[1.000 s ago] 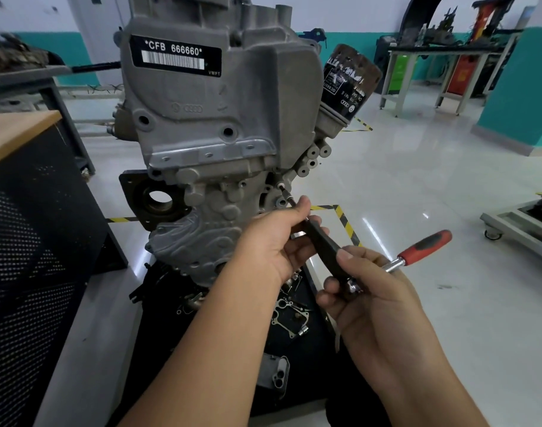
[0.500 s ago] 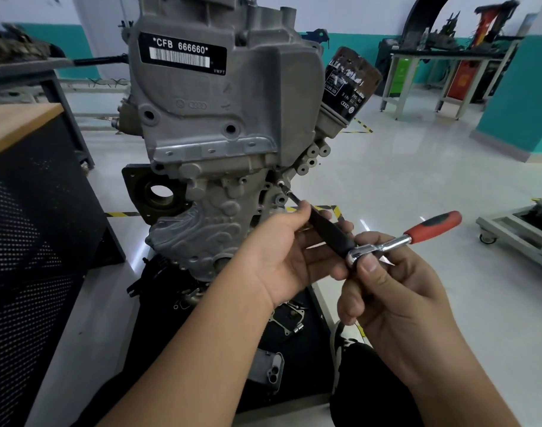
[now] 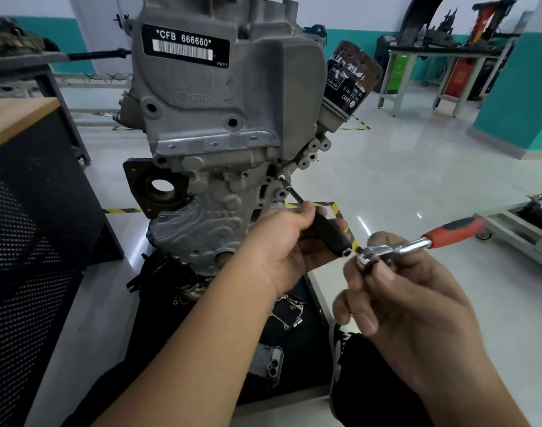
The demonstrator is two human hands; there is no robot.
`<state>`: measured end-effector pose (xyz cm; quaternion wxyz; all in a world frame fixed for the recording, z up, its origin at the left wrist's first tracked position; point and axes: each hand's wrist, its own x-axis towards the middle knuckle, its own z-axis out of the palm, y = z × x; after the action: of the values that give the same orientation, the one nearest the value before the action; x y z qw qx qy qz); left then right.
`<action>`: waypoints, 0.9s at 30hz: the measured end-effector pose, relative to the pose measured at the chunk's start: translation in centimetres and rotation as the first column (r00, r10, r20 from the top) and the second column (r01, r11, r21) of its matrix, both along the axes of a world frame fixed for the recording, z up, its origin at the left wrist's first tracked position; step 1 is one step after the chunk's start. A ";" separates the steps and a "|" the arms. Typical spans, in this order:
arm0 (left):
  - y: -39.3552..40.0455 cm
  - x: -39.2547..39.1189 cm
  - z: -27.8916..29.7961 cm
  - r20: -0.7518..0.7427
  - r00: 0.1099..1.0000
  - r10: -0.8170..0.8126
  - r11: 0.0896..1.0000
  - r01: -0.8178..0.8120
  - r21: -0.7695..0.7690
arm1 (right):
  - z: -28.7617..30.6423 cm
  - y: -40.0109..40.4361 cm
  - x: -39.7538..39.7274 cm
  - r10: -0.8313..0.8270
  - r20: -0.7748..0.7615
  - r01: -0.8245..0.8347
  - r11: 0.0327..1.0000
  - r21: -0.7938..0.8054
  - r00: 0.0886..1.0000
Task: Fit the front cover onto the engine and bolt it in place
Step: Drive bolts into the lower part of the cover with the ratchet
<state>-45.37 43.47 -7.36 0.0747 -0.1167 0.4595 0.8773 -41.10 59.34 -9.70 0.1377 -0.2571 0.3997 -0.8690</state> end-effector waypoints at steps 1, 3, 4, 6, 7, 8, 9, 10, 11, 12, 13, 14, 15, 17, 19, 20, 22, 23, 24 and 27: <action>0.1 0.0 -0.2 0.000 1.000 -0.004 1.000 0.004 -0.018 | 0.1 0.5 0.0 -0.013 0.033 0.013 1.000 0.013 0.999; 0.3 -0.1 -0.5 0.001 1.000 -0.006 0.999 0.006 -0.033 | 0.0 1.0 0.0 -0.143 0.111 0.132 0.985 0.108 0.983; 0.3 -0.1 -0.6 0.005 1.000 -0.002 1.000 0.002 -0.029 | -0.2 1.1 -0.2 -0.208 0.142 0.186 0.970 0.158 0.968; 0.1 -0.4 -0.7 0.008 1.000 0.021 0.999 -0.021 -0.040 | -0.5 0.7 -0.9 -0.328 0.258 0.277 0.936 0.217 0.909; -0.1 -0.5 -0.7 0.013 0.999 0.038 0.998 -0.037 -0.060 | -0.6 0.5 -1.2 -0.378 0.318 0.309 0.918 0.247 0.870; -0.2 -0.7 -0.8 0.020 0.998 0.055 0.995 -0.053 -0.082 | -0.7 0.3 -1.6 -0.426 0.343 0.340 0.897 0.283 0.837; -0.3 -0.8 -1.0 0.027 0.997 0.070 0.993 -0.067 -0.101 | -0.7 -0.2 -1.7 -0.464 0.355 0.359 0.875 0.324 0.812; -0.2 -0.8 -1.1 0.031 0.996 0.082 0.990 -0.078 -0.113 | -0.6 -0.7 -1.6 -0.467 0.350 0.360 0.872 0.331 0.812; -0.1 -0.8 -1.2 0.032 0.995 0.094 0.989 -0.090 -0.121 | -0.6 -1.1 -1.5 -0.454 0.341 0.351 0.879 0.323 0.823; -0.1 -0.8 -1.3 0.030 0.994 0.109 0.986 -0.104 -0.129 | -0.8 -1.5 -1.4 -0.439 0.314 0.347 0.886 0.309 0.842; 0.1 -0.8 -1.4 0.024 0.991 0.130 0.983 -0.125 -0.137 | -0.9 -2.0 -1.1 -0.444 0.265 0.362 0.880 0.307 0.856; 0.2 -0.7 -1.4 0.011 0.988 0.157 0.978 -0.154 -0.138 | -1.0 -2.4 -0.9 -0.459 0.204 0.389 0.868 0.308 0.865; 0.3 -0.7 -1.4 0.000 0.983 0.182 0.974 -0.181 -0.136 | -1.0 -2.8 -0.6 -0.489 0.134 0.431 0.846 0.314 0.862; 0.6 -0.5 -1.5 -0.021 0.974 0.226 0.964 -0.227 -0.142 | -1.2 -3.5 -0.3 -0.589 -0.032 0.558 0.745 0.364 0.807; 0.6 -0.7 -1.8 -0.030 0.978 0.207 0.961 -0.209 -0.179 | -1.5 -3.9 -0.2 -0.669 -0.175 0.672 0.620 0.405 0.722; 0.5 -0.7 -1.9 -0.029 0.987 0.159 0.969 -0.162 -0.187 | -1.5 -4.1 -0.1 -0.689 -0.199 0.699 0.589 0.405 0.697; 0.2 -0.5 -1.7 -0.031 0.999 0.033 0.987 -0.037 -0.159 | -1.4 -4.4 0.1 -0.708 -0.185 0.710 0.579 0.400 0.682; 0.0 -0.5 -1.6 -0.043 0.999 -0.003 0.990 -0.003 -0.139 | -1.4 -4.6 0.2 -0.708 -0.183 0.708 0.577 0.407 0.682; -0.1 -0.5 -1.6 -0.058 0.998 -0.012 0.992 0.005 -0.127 | -1.4 -4.6 0.2 -0.705 -0.189 0.705 0.571 0.422 0.684; 0.0 -0.6 -1.6 -0.073 0.997 0.039 0.986 -0.050 -0.157 | -1.6 -4.7 0.2 -0.691 -0.183 0.686 0.577 0.443 0.699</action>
<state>-45.94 43.46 -9.00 0.0293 -0.1021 0.5276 0.8428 -40.87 54.60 -11.31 -0.1493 -0.0348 0.6688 -0.7275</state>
